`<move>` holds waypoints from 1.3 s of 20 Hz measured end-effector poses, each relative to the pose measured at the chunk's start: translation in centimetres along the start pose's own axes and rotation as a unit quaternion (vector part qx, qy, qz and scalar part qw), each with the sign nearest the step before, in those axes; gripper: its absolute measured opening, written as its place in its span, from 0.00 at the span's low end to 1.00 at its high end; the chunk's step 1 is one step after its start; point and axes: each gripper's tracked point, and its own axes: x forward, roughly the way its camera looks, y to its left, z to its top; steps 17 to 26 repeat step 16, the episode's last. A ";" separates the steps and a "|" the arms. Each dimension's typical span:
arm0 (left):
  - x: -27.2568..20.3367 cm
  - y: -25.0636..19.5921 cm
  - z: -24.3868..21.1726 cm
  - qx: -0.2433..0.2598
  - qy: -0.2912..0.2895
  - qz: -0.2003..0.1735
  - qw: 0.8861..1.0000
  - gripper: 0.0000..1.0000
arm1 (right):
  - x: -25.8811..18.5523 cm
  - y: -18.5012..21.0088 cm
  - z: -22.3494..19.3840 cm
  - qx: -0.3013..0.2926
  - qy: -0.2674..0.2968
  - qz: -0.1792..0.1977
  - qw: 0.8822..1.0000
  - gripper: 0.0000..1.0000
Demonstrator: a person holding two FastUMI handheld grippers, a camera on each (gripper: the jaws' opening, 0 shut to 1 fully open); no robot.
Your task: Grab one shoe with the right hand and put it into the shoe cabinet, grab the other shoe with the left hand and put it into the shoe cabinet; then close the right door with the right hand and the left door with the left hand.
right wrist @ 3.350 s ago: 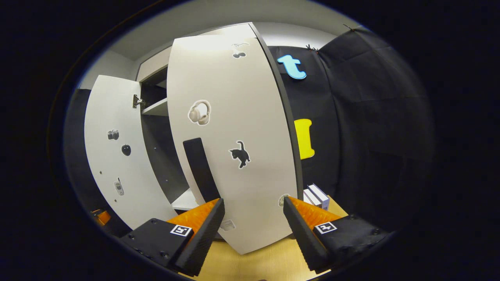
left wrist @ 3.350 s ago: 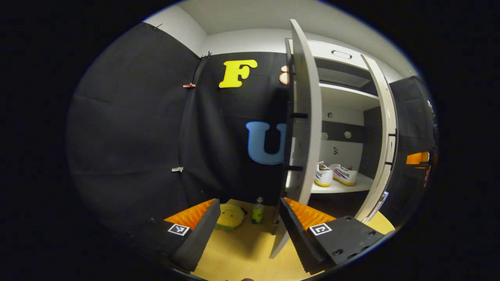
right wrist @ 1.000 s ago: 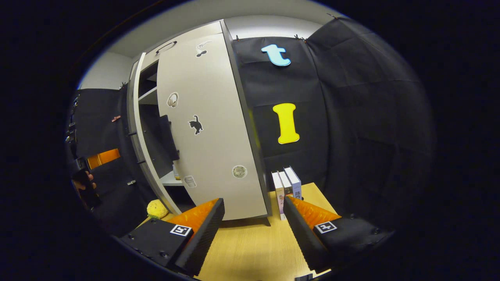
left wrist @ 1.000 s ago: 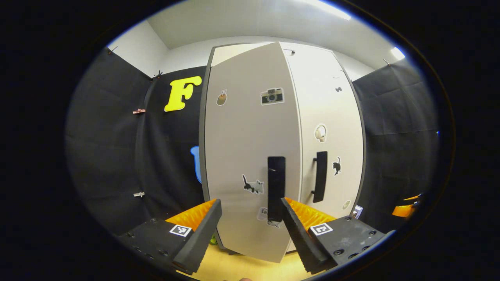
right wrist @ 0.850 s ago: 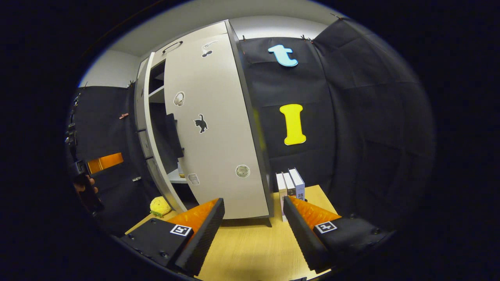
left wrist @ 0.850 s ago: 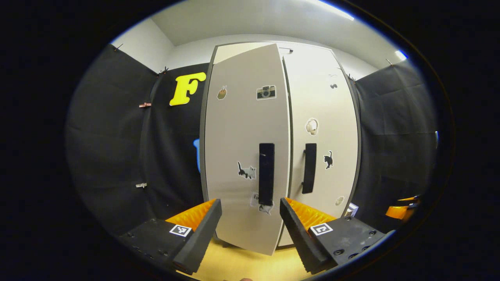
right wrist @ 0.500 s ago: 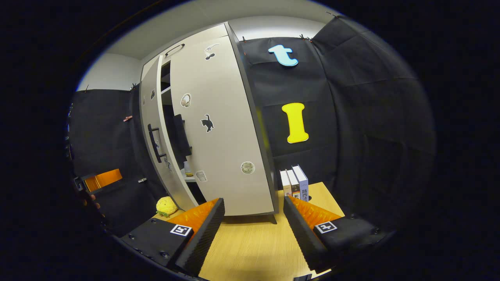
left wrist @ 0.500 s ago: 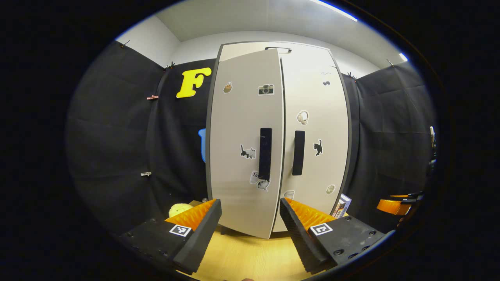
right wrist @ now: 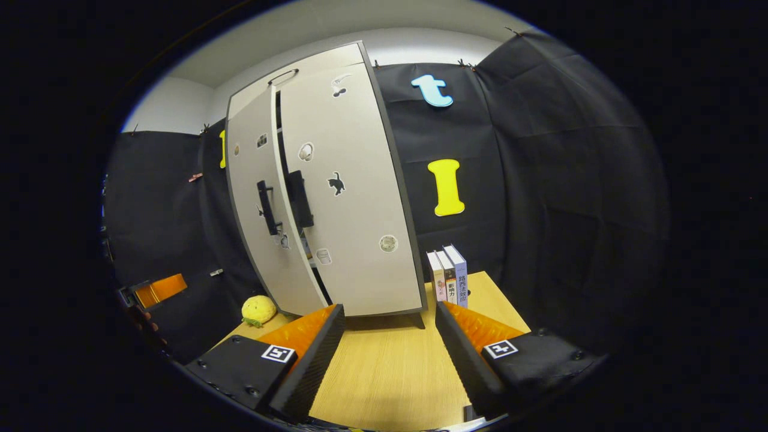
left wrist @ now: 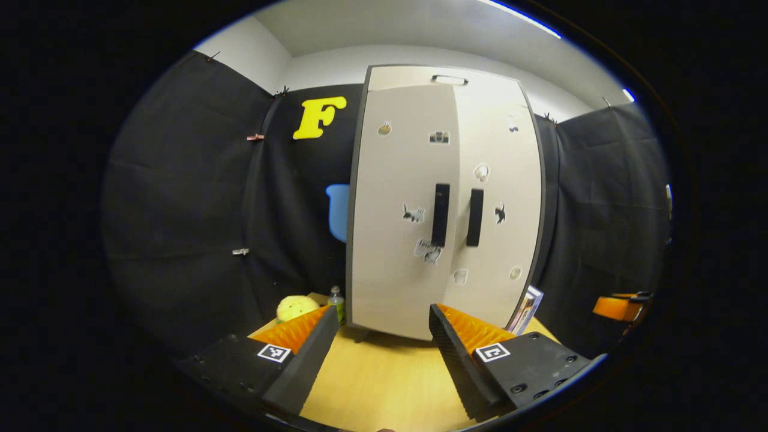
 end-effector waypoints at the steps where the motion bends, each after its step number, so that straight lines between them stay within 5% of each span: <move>1: -0.5 -0.1 -0.3 0.002 -0.006 -0.006 1.000 0.95 | -0.9 0.4 -0.4 -0.002 -0.003 -0.001 1.000 0.98; 11: -3.6 1.3 -3.5 -0.011 -0.004 -0.003 1.000 0.95 | -6.3 1.4 -3.6 -0.016 0.017 -0.015 1.000 0.98; 26: -3.6 1.9 -3.6 -0.024 0.000 -0.006 1.000 0.95 | -5.9 1.6 -3.4 -0.003 0.020 -0.017 1.000 0.98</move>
